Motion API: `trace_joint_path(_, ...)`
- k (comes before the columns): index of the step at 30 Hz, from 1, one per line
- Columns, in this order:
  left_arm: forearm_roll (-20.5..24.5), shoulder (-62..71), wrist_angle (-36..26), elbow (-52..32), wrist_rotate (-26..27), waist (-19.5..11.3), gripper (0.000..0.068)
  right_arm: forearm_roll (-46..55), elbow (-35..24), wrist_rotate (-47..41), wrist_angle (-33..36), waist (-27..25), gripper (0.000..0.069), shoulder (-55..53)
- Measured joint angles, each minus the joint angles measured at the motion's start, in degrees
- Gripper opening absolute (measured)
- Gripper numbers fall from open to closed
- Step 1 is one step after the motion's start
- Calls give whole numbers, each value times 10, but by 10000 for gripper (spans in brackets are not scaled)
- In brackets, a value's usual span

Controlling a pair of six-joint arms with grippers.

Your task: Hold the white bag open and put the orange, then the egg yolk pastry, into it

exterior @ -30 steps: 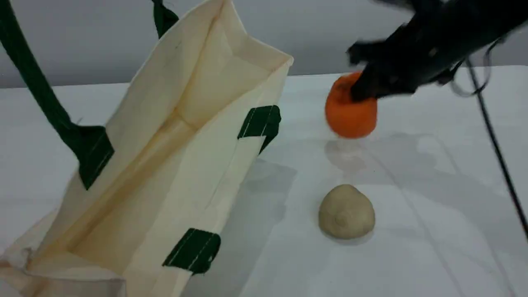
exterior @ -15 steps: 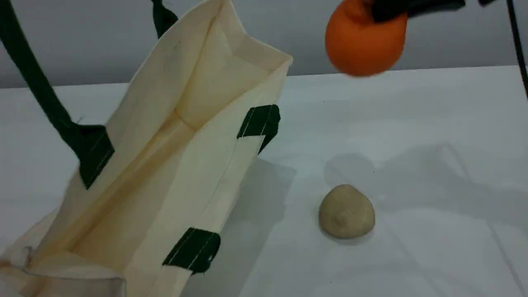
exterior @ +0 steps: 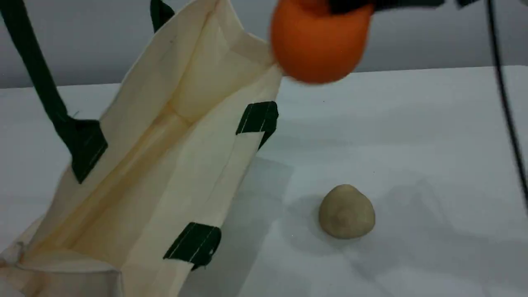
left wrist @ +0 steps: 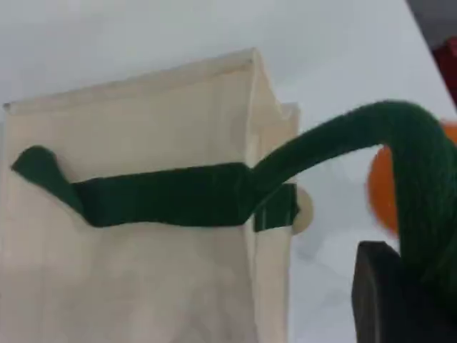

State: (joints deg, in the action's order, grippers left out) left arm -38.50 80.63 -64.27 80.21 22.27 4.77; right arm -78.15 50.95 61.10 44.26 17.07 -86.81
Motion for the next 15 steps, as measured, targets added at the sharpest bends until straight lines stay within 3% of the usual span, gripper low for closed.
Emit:
trace_joint_path(9, -34, 0, -19, 0, 7, 0, 71, -31, -3, -1, -136, 150, 24, -1)
trace_joint_path(15, -40, 0, -19, 0, 13, 0, 71, -48, -2, -2, -209, 206, 24, -26)
